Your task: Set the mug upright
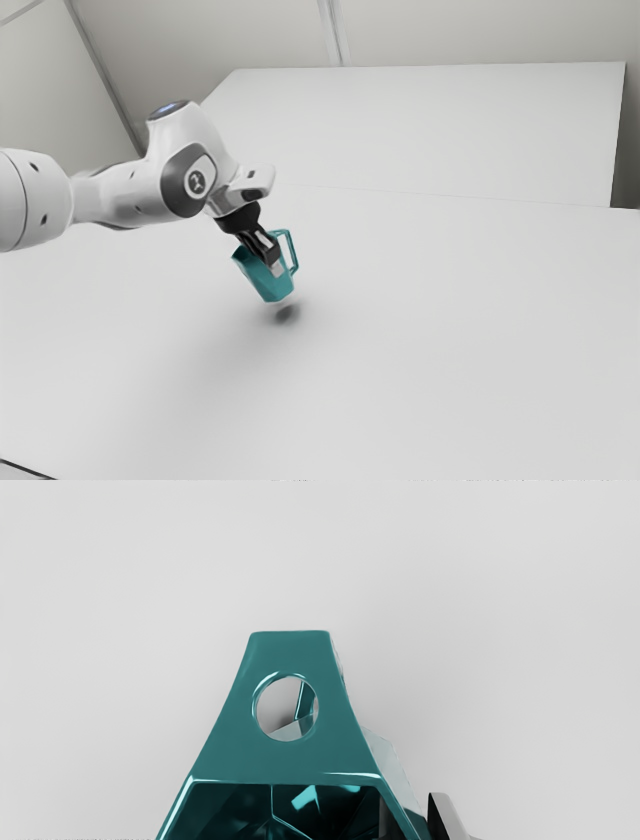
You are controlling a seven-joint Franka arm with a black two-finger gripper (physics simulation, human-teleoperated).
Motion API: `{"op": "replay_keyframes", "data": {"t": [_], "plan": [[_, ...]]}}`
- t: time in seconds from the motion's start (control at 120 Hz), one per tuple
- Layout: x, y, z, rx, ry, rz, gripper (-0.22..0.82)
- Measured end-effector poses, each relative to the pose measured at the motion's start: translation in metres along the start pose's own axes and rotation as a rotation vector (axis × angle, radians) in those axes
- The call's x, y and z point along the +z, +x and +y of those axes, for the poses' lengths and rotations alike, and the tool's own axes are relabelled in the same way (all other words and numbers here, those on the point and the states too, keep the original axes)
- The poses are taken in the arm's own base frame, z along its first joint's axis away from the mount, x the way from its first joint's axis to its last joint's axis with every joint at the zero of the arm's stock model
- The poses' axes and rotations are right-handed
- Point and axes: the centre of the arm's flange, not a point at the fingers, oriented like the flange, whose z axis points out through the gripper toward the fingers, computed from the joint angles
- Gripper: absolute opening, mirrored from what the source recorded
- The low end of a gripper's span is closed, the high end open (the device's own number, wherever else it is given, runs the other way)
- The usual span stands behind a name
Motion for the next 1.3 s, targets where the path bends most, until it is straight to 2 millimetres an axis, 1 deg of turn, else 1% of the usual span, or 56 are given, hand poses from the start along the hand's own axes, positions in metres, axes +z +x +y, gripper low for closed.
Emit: {"op": "replay_keyframes", "data": {"t": [0.092, 0.175, 0.267, 0.367, 0.433, 0.633, 1.058, 1.3], "plan": [[-0.002, 0.002, 0.000, -0.009, 0.030, -0.008, -0.17], [-0.003, 0.002, -0.007, -0.032, 0.050, -0.011, -0.17], [-0.005, 0.002, -0.022, -0.067, 0.076, -0.012, -0.17], [-0.002, -0.004, -0.042, -0.117, 0.098, -0.016, -0.17], [0.001, -0.006, -0.050, -0.140, 0.106, -0.017, -0.17], [0.009, 0.000, -0.045, -0.158, 0.117, -0.013, -0.17], [0.026, 0.016, -0.057, -0.205, 0.129, -0.021, -0.17], [0.034, 0.020, -0.060, -0.224, 0.126, -0.027, -0.17]]}}
